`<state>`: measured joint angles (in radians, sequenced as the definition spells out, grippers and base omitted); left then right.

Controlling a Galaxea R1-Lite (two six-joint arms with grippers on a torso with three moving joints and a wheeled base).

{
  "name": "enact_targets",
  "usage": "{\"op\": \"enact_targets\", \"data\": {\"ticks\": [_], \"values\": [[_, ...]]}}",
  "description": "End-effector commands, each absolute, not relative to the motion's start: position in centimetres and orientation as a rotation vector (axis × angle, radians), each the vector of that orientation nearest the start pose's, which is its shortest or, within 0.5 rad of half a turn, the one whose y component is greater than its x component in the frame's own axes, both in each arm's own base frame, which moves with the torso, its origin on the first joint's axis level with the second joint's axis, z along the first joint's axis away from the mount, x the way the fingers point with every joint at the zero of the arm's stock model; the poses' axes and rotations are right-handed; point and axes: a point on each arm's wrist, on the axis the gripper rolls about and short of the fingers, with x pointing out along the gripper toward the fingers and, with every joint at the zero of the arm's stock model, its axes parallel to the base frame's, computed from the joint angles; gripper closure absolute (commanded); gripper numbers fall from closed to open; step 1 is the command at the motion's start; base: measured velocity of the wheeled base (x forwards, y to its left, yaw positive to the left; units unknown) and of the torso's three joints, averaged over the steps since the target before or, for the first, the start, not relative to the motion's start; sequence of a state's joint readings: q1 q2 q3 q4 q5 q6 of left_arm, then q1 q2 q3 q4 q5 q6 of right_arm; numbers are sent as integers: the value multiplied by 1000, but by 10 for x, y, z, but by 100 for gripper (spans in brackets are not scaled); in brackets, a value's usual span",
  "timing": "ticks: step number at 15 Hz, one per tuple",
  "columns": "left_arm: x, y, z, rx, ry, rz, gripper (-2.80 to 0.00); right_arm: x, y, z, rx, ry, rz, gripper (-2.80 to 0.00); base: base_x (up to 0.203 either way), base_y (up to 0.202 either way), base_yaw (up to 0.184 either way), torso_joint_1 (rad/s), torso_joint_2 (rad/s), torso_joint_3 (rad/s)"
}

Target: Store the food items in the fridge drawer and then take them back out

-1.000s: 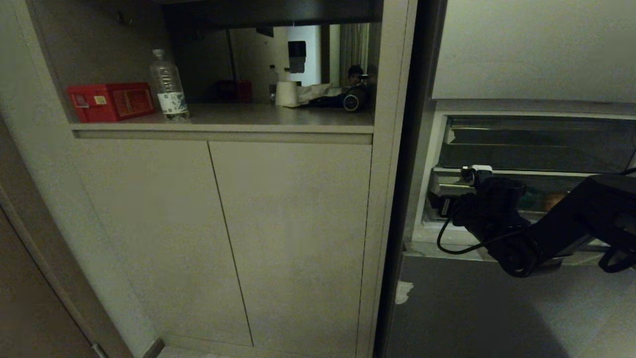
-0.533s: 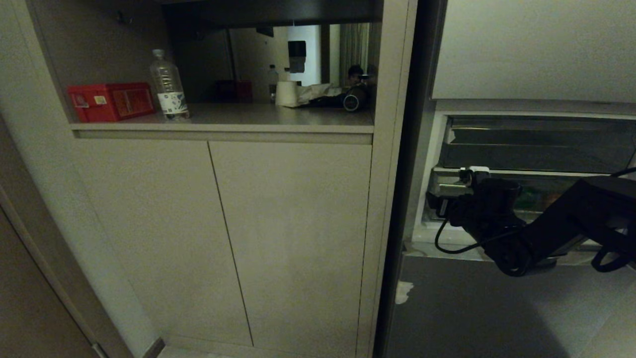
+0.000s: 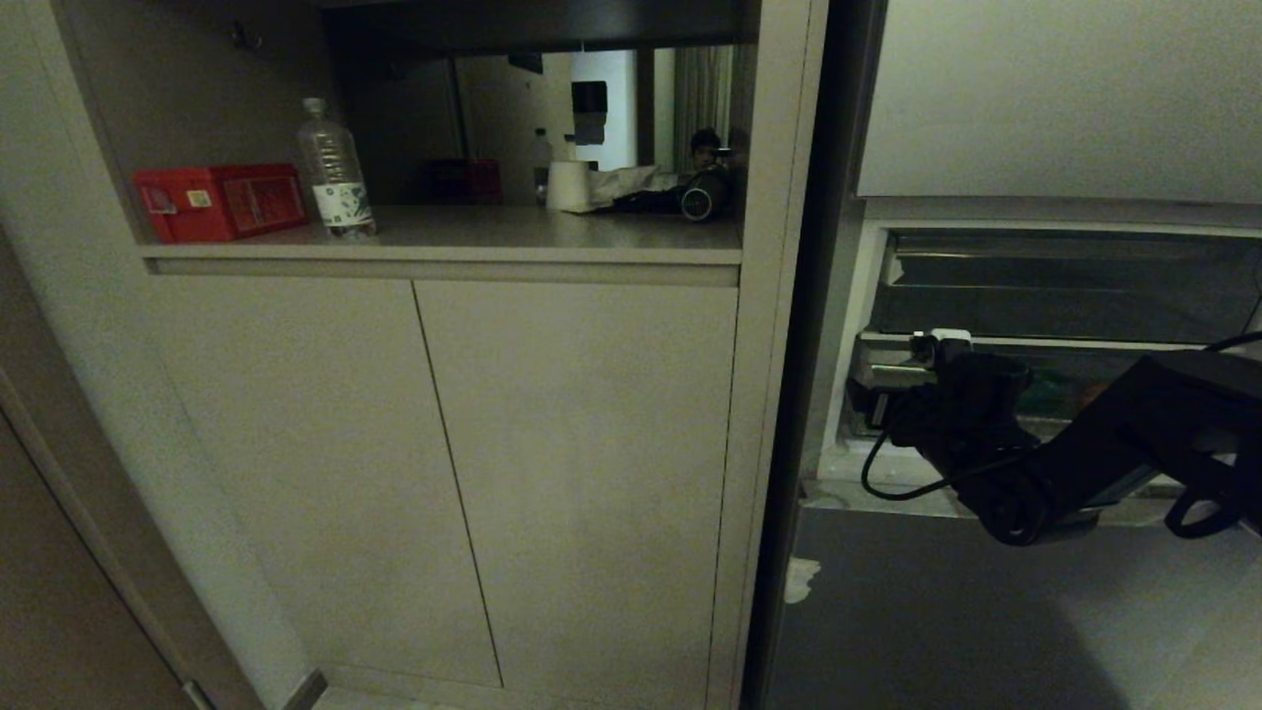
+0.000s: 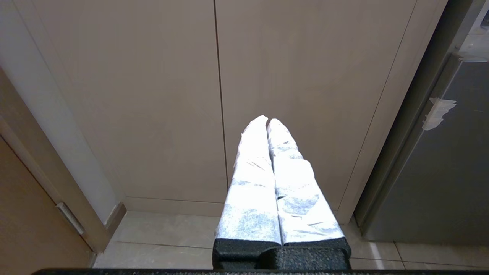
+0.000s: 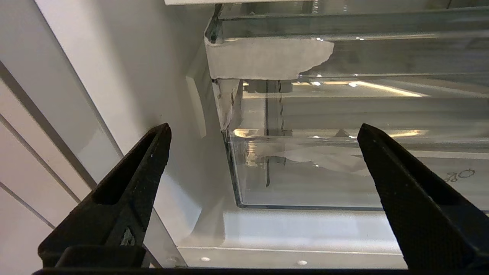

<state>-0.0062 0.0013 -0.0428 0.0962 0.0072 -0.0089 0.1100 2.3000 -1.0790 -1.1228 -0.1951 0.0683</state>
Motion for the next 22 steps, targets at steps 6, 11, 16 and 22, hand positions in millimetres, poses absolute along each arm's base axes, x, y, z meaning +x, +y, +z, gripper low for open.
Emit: {"op": "enact_targets", "data": {"ticks": [6,11,16,22], "values": [[-26,0,77,-9,55,2,0,429,28,75,67,92,-126,-280,0,0,0,0,0,0],[-26,0,77,-9,55,2,0,430,20,77,83,85,-145,-280,0,0,0,0,0,0],[-26,0,77,-9,55,2,0,429,21,79,83,82,-144,-280,0,0,0,0,0,0],[-26,0,77,-9,55,2,0,430,33,79,81,81,-113,-280,0,0,0,0,0,0]]}}
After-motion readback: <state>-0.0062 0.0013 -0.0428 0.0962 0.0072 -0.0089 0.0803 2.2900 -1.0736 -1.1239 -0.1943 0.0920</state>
